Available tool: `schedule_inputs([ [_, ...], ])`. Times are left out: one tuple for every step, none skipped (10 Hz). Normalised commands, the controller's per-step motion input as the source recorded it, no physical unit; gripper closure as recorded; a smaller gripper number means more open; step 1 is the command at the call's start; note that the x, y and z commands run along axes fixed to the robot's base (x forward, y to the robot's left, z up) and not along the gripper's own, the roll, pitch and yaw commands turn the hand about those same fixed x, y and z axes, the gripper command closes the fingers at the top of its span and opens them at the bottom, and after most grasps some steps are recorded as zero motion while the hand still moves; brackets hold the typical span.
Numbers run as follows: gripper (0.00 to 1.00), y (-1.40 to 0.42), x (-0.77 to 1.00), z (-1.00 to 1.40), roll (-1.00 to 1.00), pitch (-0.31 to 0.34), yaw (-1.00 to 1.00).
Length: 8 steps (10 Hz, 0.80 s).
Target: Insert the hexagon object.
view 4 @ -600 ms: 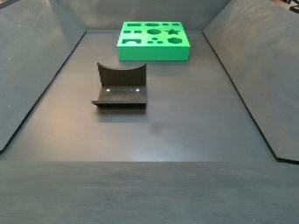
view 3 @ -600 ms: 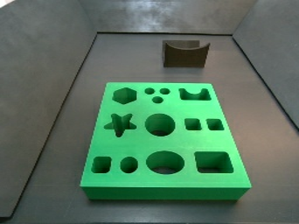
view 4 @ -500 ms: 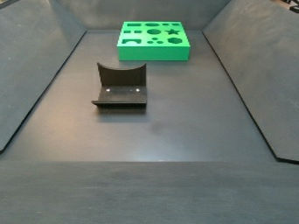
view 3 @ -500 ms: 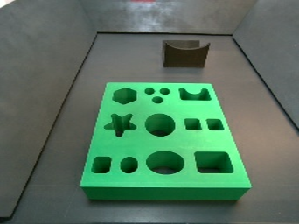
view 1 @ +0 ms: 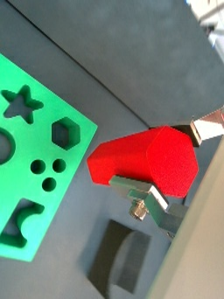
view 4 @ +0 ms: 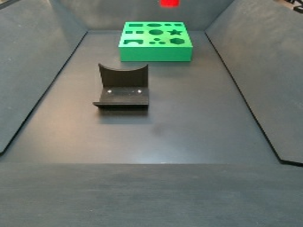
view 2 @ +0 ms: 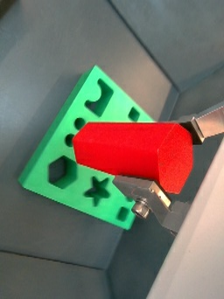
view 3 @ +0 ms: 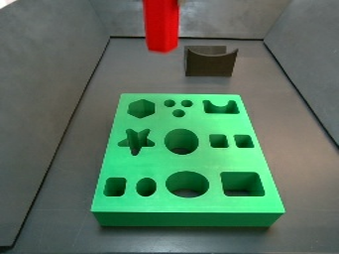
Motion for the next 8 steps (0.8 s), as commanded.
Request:
schedule_inputs([
  [1.00,0.03,-0.14,-0.63,-0.23,-0.074,-0.52],
  [1.00,0.00,-0.19,-0.61,-0.22,-0.160,-0.51],
  [1.00,-0.01,-0.13,-0.59,-0.18,-0.220,-0.47],
  [1.00,-0.01,-0.10,-0.49,-0.18,-0.306,-0.34],
  [1.00,-0.07,-0.26,-0.51,-0.15,-0.314,-0.14],
  [1.00,-0.27,-0.41,-0.48,-0.01,-0.316,0.00],
  [1.00,-0.28,-0.46,-0.27,0.02,-0.276,0.10],
  [1.00,-0.07,-0.31,-0.17,0.00,-0.149,0.06],
])
